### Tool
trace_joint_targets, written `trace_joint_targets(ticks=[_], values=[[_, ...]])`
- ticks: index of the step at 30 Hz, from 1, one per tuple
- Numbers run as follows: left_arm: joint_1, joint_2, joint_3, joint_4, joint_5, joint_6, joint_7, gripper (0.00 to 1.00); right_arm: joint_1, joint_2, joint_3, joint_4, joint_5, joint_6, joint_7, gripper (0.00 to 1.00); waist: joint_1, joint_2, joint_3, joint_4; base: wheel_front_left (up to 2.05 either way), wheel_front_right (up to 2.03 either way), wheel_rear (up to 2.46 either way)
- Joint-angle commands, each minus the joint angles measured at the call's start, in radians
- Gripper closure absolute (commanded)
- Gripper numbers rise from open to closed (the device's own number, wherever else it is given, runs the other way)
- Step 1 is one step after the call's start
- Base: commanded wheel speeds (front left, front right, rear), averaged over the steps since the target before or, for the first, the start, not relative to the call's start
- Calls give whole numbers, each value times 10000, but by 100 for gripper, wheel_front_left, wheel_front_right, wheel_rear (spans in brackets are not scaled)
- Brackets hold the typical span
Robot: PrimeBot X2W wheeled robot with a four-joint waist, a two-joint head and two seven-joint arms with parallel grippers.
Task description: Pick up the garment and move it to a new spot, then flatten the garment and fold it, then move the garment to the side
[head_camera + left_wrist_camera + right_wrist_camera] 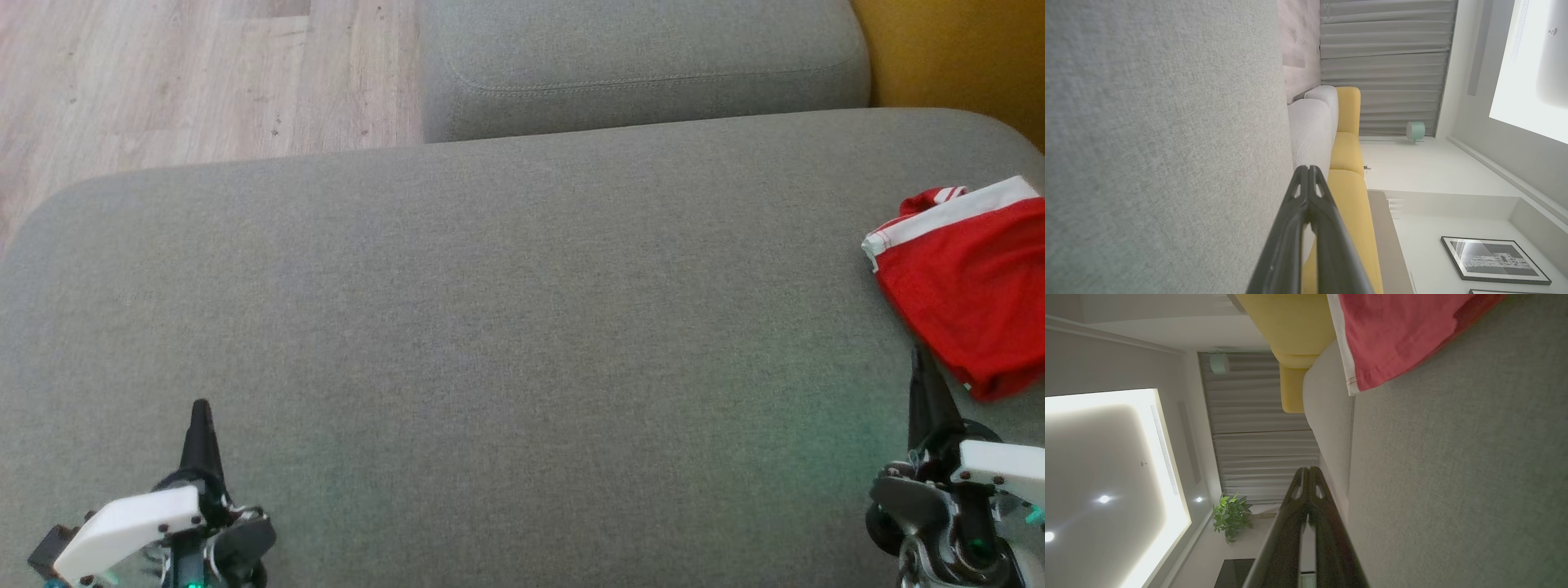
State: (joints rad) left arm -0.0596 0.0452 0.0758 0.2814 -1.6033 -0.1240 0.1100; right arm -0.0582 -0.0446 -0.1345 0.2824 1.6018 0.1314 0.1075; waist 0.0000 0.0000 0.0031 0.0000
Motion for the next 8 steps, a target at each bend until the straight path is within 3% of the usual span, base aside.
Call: trace_joint_targets(ticks=[1,8], values=[[-485,51,391,-363,-43,-67,41,100,-497,-56,209,-376,70,-7,56,100,0,0,0,0,0,0,0],[-485,51,390,-363,-45,-67,40,100,-497,-56,209,-376,70,-7,56,100,0,0,0,0,0,0,0]])
